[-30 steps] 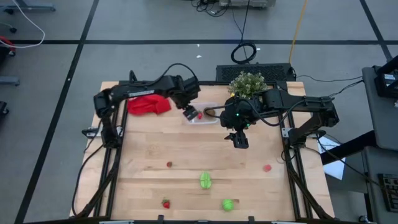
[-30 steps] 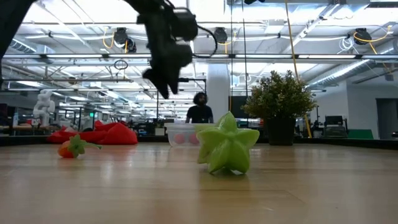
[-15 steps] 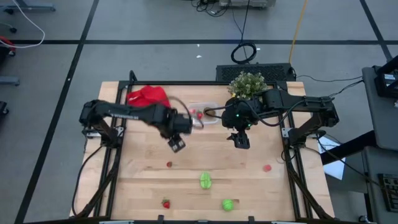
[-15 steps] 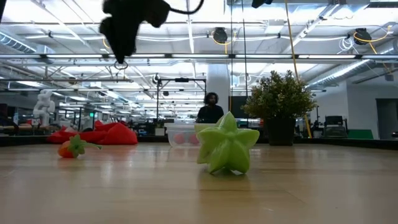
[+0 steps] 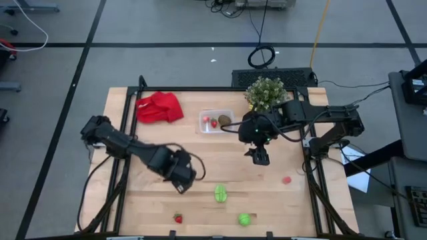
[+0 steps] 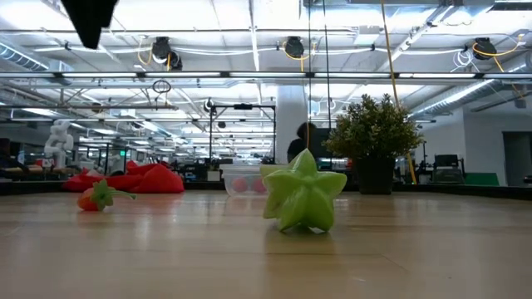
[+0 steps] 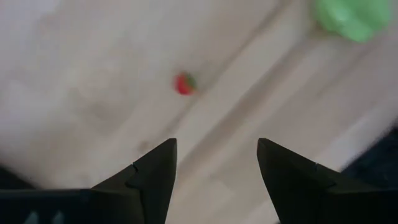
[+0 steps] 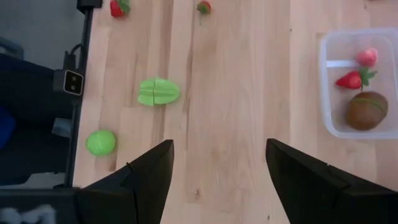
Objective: Pick and placing Produce into tupperware
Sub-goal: Put the bottom strawberry into the bin
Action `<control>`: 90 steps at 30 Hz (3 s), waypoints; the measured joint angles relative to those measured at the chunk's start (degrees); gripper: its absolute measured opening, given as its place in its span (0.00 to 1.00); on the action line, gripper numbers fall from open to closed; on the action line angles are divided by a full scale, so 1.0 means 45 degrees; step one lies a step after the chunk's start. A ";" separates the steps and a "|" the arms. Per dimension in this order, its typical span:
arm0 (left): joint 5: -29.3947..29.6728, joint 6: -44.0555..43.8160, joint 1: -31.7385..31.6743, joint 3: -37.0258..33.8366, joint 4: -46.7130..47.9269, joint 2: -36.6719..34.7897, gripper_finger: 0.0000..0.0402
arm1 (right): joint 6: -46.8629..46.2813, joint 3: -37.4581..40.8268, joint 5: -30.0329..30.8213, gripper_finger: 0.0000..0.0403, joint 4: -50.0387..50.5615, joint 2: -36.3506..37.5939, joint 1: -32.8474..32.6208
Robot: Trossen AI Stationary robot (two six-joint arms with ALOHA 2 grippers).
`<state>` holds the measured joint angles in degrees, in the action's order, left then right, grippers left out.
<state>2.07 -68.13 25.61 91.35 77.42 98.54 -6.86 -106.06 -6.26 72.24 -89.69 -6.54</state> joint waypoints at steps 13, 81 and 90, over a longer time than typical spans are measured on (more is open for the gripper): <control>-0.2253 -0.3245 0.1678 -0.0003 -0.1710 0.2128 0.57 | 0.0008 0.0000 0.0000 0.61 -0.0858 -0.0005 0.0008; -0.1014 -1.3602 0.4211 -0.0699 -0.5997 0.3596 0.57 | 0.0435 0.0000 -0.0005 0.61 -0.0669 -0.0005 -0.1910; -0.1139 -1.3230 0.4016 -0.0709 -0.6132 0.3919 0.57 | 0.0439 0.0000 -0.0005 0.61 -0.0669 -0.0005 -0.1905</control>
<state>-3.06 -127.66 43.68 88.16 49.82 116.18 -4.89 -106.06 -6.28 69.23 -89.71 -15.11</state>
